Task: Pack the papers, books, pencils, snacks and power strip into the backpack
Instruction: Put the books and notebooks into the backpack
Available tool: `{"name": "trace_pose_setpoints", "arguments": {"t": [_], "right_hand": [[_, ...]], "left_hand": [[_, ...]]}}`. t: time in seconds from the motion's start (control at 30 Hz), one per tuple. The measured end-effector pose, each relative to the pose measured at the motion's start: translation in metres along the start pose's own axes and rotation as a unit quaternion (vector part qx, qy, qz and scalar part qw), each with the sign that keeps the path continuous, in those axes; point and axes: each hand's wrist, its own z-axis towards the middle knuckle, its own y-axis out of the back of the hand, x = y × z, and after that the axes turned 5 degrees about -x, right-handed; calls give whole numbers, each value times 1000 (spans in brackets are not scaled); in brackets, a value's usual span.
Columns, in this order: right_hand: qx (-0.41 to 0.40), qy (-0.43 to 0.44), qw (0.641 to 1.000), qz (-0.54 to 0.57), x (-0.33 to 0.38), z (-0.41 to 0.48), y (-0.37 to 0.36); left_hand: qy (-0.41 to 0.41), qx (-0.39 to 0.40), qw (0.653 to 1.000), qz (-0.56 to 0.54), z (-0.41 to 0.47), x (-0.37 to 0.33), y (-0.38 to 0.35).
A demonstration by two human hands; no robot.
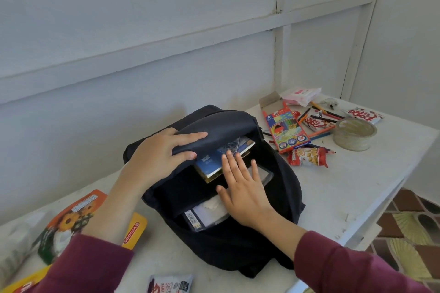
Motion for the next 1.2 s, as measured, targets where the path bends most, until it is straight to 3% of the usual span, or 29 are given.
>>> {"name": "trace_pose_setpoints", "arguments": {"t": [0.63, 0.87, 0.93, 1.07, 1.2], "right_hand": [[34, 39, 999, 4, -3, 16, 5], [92, -2, 984, 150, -25, -11, 28], [68, -59, 972, 217, -41, -18, 38], [-52, -135, 945, 293, -78, -15, 55], [-129, -194, 909, 345, -125, 2, 68]], "left_hand": [[13, -16, 1000, -15, 1, 1, -6], [45, -11, 998, -36, -10, -4, -21], [48, -21, 998, -42, -16, -11, -29], [-2, -92, 995, -47, -24, -33, -59], [-79, -234, 969, 3, -15, -72, -91]]}}
